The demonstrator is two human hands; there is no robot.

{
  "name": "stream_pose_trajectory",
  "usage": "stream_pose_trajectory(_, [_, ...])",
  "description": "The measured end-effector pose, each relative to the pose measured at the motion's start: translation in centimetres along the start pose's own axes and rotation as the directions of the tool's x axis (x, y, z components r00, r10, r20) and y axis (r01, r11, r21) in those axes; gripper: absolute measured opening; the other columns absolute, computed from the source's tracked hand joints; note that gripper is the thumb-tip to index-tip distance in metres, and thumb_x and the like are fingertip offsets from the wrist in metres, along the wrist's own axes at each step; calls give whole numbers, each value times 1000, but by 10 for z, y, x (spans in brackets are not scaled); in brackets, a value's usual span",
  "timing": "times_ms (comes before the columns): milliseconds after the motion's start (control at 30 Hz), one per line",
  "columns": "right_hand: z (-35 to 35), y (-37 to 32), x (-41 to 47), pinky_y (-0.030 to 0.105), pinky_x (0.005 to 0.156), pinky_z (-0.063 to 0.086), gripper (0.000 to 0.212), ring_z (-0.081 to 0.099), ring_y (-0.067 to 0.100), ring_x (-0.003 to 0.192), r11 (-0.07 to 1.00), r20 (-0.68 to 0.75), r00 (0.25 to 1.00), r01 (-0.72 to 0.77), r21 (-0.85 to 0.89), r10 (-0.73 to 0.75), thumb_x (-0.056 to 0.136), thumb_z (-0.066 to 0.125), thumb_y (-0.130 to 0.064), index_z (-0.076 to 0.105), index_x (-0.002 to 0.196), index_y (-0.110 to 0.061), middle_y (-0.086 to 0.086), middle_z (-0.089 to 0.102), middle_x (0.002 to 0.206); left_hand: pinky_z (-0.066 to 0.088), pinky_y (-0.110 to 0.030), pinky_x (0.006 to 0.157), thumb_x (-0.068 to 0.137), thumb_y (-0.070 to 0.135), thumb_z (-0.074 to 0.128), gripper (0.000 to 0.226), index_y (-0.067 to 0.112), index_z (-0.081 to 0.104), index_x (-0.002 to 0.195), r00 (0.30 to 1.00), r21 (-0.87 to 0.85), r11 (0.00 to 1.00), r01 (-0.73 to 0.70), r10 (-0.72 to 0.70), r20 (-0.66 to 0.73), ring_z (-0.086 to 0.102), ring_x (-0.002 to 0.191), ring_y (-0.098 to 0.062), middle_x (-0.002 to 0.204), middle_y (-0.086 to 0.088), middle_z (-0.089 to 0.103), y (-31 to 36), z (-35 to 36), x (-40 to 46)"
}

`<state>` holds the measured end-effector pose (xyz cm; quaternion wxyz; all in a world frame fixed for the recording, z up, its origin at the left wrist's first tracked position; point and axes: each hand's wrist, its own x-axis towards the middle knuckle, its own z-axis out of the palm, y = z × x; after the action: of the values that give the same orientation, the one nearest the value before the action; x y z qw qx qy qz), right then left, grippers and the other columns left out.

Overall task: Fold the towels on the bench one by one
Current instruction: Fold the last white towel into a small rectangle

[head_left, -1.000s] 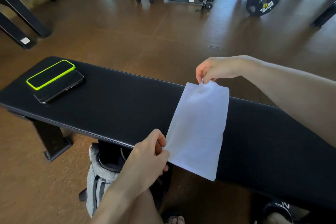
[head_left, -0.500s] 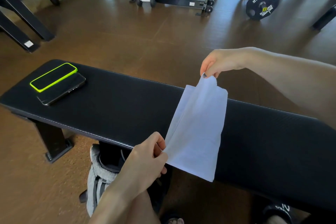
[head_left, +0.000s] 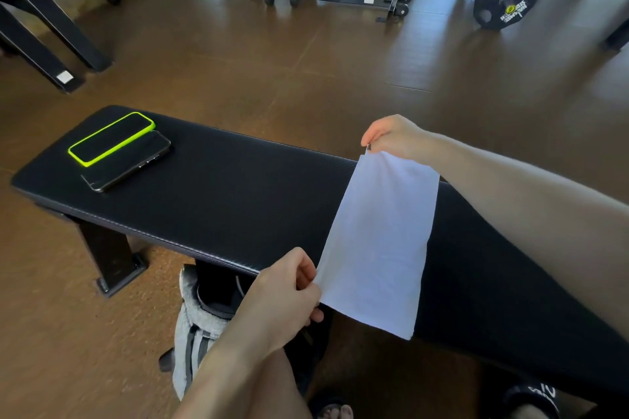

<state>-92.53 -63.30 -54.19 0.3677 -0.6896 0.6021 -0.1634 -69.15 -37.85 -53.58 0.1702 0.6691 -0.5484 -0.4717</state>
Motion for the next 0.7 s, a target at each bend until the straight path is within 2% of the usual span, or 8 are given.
stream_pose_trajectory(100, [12, 9, 2, 22, 68, 49, 22, 68, 21, 92, 999, -90, 996, 7, 32, -4, 85, 60, 0, 74, 89, -17, 1, 73, 92, 62, -45, 74, 91, 8, 53, 11, 18, 58, 93, 999, -36, 999, 38, -38, 4, 75, 68, -12, 79, -2, 73, -2, -2, 3])
stream_pose_trajectory(233, [24, 16, 1, 16, 67, 46, 24, 67, 18, 92, 999, -177, 983, 45, -9, -46, 84, 58, -3, 74, 88, -19, -6, 71, 88, 62, -51, 75, 91, 9, 54, 10, 18, 58, 93, 997, -35, 997, 68, -67, 27, 75, 69, -14, 79, -2, 73, -6, -2, 7])
stream_pose_trajectory(367, [34, 21, -3, 23, 75, 49, 24, 65, 15, 90, 998, -244, 968, 58, -13, -60, 86, 55, -6, 73, 95, -18, -4, 72, 90, 62, -50, 74, 92, 11, 55, 8, 19, 57, 92, 998, -23, 998, 56, -56, 23, 75, 69, -13, 78, -1, 73, -9, -1, 9])
stream_pose_trajectory(467, [45, 28, -6, 26, 75, 48, 24, 63, 17, 91, 996, -298, 951, 79, -34, -86, 90, 51, -6, 68, 101, -17, -2, 70, 97, 62, -47, 75, 92, 11, 56, 8, 18, 57, 93, 999, -9, 999, 50, -50, 23, 75, 68, -11, 79, -1, 73, -8, 0, 10])
stream_pose_trajectory(567, [55, 32, -9, 37, 80, 50, 23, 60, 21, 92, 978, -346, 918, 154, -143, -195, 92, 46, -5, 63, 102, -17, -1, 64, 101, 61, -49, 76, 90, 11, 55, 7, 17, 57, 92, 999, 6, 999, 48, -48, 19, 75, 68, -10, 78, 0, 73, -8, 0, 9])
stream_pose_trajectory(700, [62, 32, -12, 37, 72, 47, 17, 57, 26, 86, 917, -375, 867, 196, -349, -328, 98, 44, -10, 57, 109, -16, 2, 60, 108, 61, -50, 77, 90, 11, 55, 6, 17, 56, 91, 999, 35, 999, 41, -41, 6, 74, 67, -8, 80, -1, 73, -8, 1, 9])
